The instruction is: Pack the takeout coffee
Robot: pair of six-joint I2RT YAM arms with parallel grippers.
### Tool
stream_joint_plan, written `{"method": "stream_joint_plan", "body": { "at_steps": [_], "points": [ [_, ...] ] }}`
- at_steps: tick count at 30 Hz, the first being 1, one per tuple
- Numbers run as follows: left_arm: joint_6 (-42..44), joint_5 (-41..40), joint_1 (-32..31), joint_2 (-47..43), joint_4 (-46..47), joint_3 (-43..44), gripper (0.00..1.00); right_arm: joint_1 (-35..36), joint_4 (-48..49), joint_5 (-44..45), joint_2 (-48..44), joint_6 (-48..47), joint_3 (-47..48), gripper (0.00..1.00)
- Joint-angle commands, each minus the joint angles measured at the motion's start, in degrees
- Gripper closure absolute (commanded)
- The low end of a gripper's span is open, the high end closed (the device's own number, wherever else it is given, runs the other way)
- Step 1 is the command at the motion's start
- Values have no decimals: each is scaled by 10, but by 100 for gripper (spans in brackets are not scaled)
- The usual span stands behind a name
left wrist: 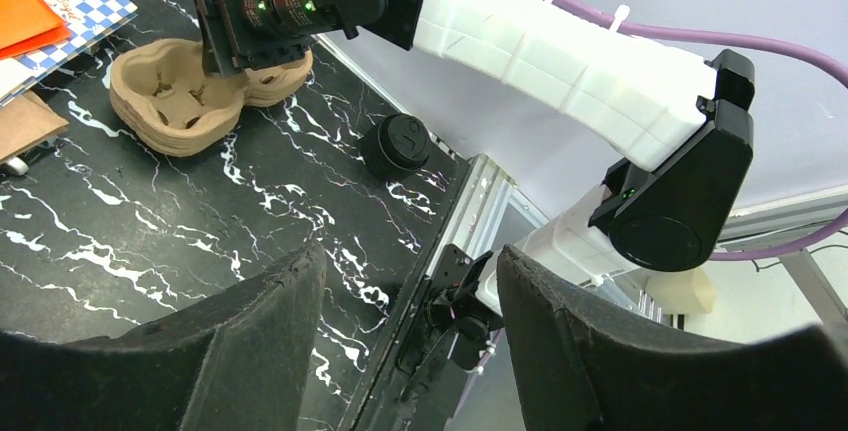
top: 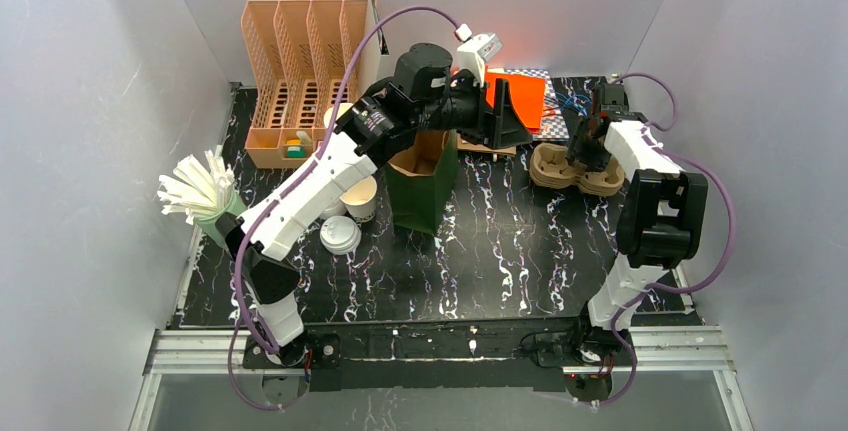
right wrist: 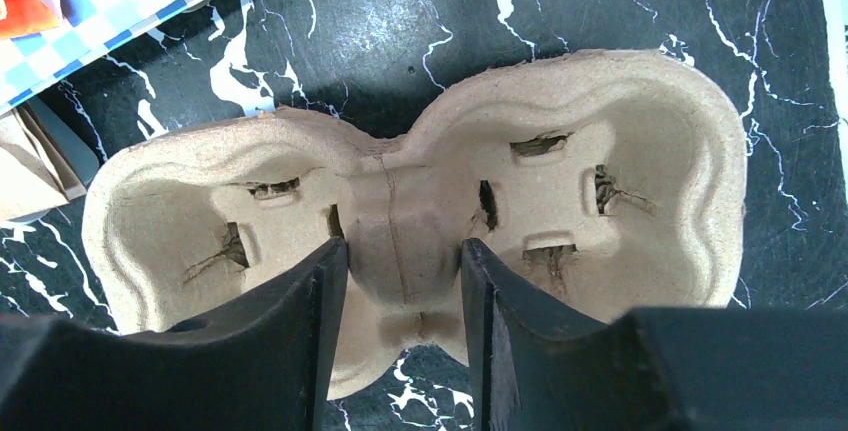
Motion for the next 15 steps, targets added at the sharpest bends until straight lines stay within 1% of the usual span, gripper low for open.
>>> {"method": "stream_joint_plan", "body": {
  "at_steps": [1,5,10,15],
  "points": [
    [18,-10,-13,-12,11,4,40,-3,-3,5,-3,1,0,49],
    [16,-11,-25,-4,11,7,41,-4,-17,5,-24,6,11,52],
    [21,-19,-36,2,12,2,41,-4,-37,-19,-66,24,18,54],
    [22,-22,-41,10,10,0,41,-3,-58,-28,-96,30,18,54]
  ]
}}
